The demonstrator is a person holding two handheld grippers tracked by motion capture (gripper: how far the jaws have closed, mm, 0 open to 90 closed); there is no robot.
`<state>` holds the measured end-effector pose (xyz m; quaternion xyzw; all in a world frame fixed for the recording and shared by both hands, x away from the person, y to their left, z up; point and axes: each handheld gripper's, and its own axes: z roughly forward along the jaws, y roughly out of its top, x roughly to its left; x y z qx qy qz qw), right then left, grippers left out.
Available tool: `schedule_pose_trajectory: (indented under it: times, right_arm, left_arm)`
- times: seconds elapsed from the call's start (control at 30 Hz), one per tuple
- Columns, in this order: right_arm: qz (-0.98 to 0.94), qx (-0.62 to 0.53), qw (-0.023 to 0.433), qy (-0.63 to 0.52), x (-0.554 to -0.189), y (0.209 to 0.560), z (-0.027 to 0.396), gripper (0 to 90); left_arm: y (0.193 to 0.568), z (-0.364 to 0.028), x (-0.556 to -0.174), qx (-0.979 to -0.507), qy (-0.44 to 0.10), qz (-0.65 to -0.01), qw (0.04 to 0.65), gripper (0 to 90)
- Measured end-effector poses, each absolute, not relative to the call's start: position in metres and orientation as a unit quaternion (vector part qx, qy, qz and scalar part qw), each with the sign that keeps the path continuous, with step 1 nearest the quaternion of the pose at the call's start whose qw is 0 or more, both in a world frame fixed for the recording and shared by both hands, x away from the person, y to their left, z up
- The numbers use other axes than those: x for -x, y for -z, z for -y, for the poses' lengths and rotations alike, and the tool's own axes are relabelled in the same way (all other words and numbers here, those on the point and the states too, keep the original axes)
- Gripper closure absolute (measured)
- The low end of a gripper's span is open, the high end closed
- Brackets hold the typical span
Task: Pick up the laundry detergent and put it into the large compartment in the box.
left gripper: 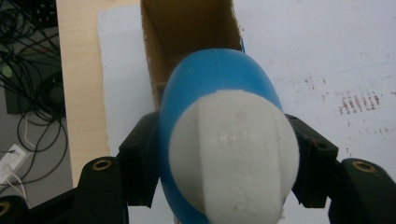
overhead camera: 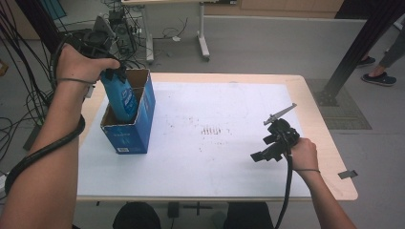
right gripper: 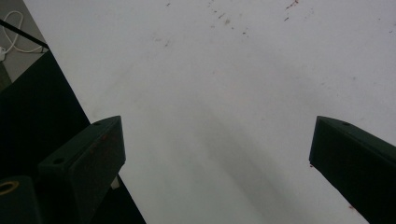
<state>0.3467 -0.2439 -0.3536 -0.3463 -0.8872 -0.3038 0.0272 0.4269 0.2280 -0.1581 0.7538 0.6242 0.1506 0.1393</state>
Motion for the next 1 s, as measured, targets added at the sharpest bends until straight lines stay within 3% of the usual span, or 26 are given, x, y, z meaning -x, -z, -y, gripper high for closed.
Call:
schedule_pose_trajectory:
  times: [1.0]
  right_arm:
    - [0.886,0.348,0.032,0.304,-0.347,0.357,0.242,3.4]
  left_arm:
    - [0.215,-0.231,-0.429,-0.758,-0.124,-0.629,0.118,37.7]
